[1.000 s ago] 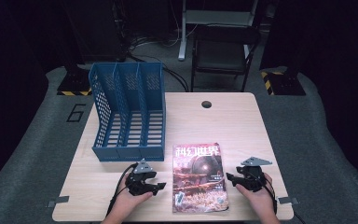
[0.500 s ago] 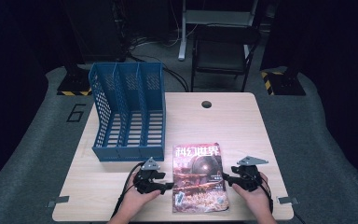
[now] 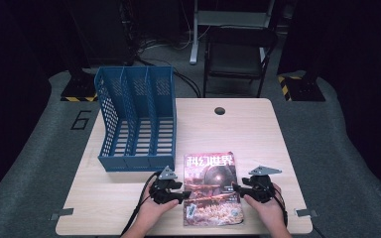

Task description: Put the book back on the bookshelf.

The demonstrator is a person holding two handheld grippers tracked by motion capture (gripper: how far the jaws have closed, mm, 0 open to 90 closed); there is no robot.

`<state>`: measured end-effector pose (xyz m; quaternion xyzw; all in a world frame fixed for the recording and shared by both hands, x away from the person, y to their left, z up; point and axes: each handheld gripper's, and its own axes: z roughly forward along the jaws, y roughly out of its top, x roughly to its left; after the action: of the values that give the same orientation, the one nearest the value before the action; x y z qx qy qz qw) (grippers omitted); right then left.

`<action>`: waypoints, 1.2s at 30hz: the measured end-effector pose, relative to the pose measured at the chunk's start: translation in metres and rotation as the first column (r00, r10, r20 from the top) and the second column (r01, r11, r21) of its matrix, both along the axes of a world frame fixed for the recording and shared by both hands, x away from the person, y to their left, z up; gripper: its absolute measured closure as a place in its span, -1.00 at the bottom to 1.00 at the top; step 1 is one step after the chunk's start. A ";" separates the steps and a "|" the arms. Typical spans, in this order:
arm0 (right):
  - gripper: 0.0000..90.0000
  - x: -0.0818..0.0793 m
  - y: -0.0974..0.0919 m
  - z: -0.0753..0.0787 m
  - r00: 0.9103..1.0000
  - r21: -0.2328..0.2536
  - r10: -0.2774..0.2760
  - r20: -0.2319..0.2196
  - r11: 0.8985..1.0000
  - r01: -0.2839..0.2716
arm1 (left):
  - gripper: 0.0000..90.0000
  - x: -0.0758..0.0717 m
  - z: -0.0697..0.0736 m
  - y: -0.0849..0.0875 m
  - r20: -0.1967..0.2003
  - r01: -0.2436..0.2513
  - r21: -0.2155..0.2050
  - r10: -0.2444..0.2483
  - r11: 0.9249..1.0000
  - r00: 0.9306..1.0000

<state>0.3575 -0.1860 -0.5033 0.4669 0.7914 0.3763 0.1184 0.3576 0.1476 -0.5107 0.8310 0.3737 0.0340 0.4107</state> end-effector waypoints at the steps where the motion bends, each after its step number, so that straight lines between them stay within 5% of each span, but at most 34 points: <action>1: 0.07 0.000 0.001 0.000 1.000 0.002 -0.002 0.003 1.000 0.002 | -0.01 0.000 -0.001 -0.001 0.009 -0.005 0.009 0.005 1.000 1.000; 27: 0.09 0.005 0.008 -0.010 0.999 0.024 -0.005 -0.040 1.000 0.006 | -0.03 -0.002 -0.008 -0.017 0.062 -0.019 0.088 0.014 0.996 0.998; 36: 0.17 0.003 0.012 -0.009 0.997 0.012 -0.015 -0.081 1.000 0.016 | -0.03 -0.005 -0.009 -0.019 0.083 -0.027 0.087 0.019 0.996 0.996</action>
<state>0.3604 -0.1739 -0.5128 0.4888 0.7893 0.3614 0.0863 0.3528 0.1284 -0.5201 0.8419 0.3643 0.0890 0.3881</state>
